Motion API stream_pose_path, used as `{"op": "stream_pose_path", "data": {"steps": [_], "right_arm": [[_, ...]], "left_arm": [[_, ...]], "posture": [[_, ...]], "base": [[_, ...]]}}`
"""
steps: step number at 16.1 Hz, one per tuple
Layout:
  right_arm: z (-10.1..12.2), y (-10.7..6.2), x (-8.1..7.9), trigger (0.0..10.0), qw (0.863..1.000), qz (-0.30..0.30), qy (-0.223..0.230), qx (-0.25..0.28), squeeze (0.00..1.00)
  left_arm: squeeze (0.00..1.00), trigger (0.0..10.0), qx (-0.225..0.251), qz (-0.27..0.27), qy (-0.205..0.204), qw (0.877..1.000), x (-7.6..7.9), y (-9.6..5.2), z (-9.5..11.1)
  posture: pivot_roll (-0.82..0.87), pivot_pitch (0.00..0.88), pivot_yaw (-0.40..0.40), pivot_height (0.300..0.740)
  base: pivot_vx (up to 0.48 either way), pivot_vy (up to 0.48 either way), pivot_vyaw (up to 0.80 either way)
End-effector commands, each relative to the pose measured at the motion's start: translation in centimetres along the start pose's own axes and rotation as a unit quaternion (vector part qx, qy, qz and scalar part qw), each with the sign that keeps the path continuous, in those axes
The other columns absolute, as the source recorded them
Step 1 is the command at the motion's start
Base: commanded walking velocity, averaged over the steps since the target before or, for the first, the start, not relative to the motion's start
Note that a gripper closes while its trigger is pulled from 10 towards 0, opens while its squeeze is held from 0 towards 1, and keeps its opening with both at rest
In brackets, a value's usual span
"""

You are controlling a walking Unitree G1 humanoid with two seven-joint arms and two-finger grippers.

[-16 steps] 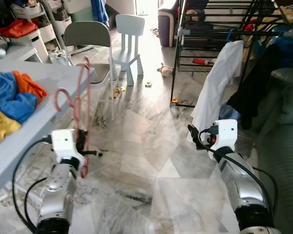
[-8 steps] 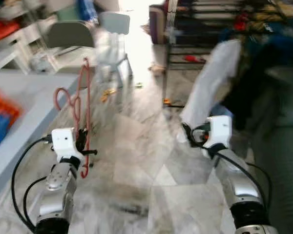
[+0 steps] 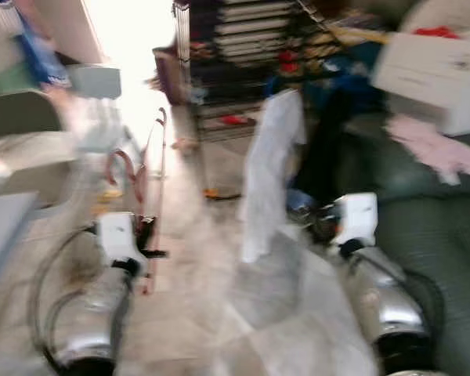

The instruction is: Hang hanger

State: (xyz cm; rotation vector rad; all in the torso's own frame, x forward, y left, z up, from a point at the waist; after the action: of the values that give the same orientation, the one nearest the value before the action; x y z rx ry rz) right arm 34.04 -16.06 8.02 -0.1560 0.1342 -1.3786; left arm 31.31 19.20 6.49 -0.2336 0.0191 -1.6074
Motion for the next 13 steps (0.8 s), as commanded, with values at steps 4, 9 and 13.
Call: {"op": "stream_pose_path", "data": {"steps": [4,9,13], "right_arm": [[0.3,-0.2,0.0,10.0,1.0,0.0,0.001,0.003,0.0],[0.0,-0.3,-0.4,10.0,1.0,0.003,0.004,-0.001,0.0],[0.0,-0.2,-0.7,10.0,1.0,0.003,0.006,-0.003,0.0]], "left_arm": [[0.0,10.0,0.004,-0.014,0.007,1.0,0.4,0.3,0.9],[0.0,10.0,-0.011,-0.029,0.015,0.999,0.7,0.5,0.7],[0.0,10.0,-0.025,-0.049,0.014,0.998,1.6,0.7,0.4]], "posture": [[-0.14,0.0,0.086,0.74],[-0.13,0.0,0.094,0.74],[-0.13,0.0,0.1,0.74]], "base": [[0.277,0.393,-0.3],[0.165,0.294,0.0],[0.0,0.0,0.0]]}}
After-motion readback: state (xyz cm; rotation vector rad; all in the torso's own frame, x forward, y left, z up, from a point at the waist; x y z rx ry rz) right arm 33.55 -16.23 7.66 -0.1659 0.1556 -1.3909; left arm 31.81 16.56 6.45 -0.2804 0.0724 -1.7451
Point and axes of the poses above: a point about 5 cm out from each wrist's last joint towards the gripper, its own y axis pointing out of the wrist towards the gripper, its own z axis along the axis of the wrist's last joint, x = y × z, the point moved 3 cm from there along y, pointing out of the wrist towards the gripper, and after that the axes turned 2 degrees about -y, right-handed, at the moved point
